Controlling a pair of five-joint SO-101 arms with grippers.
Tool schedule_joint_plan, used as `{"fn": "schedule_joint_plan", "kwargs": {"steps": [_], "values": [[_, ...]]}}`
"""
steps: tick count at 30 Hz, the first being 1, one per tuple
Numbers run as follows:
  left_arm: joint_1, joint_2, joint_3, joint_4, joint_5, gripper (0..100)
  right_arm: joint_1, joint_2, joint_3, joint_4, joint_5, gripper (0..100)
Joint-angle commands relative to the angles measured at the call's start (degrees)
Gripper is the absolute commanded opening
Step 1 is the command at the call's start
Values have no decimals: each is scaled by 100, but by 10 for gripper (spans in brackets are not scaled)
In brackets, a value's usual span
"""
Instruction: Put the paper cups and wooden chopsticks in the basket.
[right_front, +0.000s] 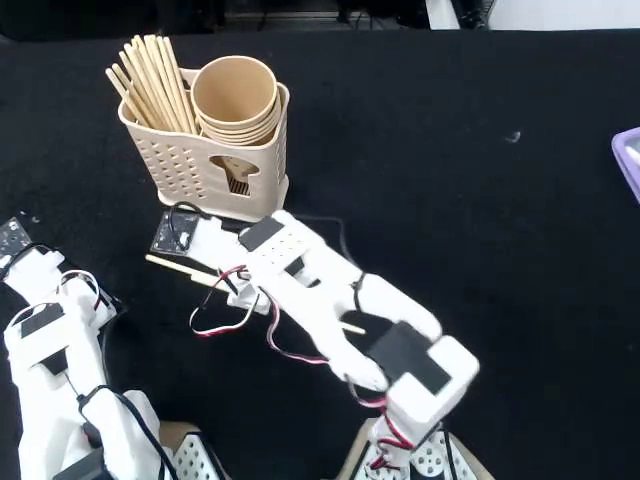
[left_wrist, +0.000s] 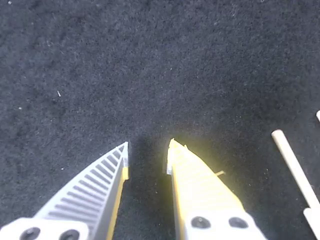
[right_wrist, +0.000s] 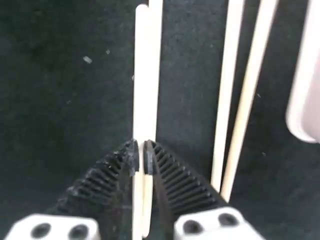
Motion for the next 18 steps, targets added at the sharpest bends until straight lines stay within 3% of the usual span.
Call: {"fn": "schedule_joint_plan", "kwargs": {"steps": [1, 8, 14, 18], "values": [[66, -132, -22, -35, 0, 134, 44, -787, 338, 53, -246, 10], [66, -132, -31, -35, 0, 134, -53, -1297, 998, -343, -290, 15], [66, -132, -22, -35, 0, 134, -387, -927, 295, -475, -281, 217], [66, -132, -22, -44, 0, 134, -563, -101, -470, -466, -281, 204]]}}
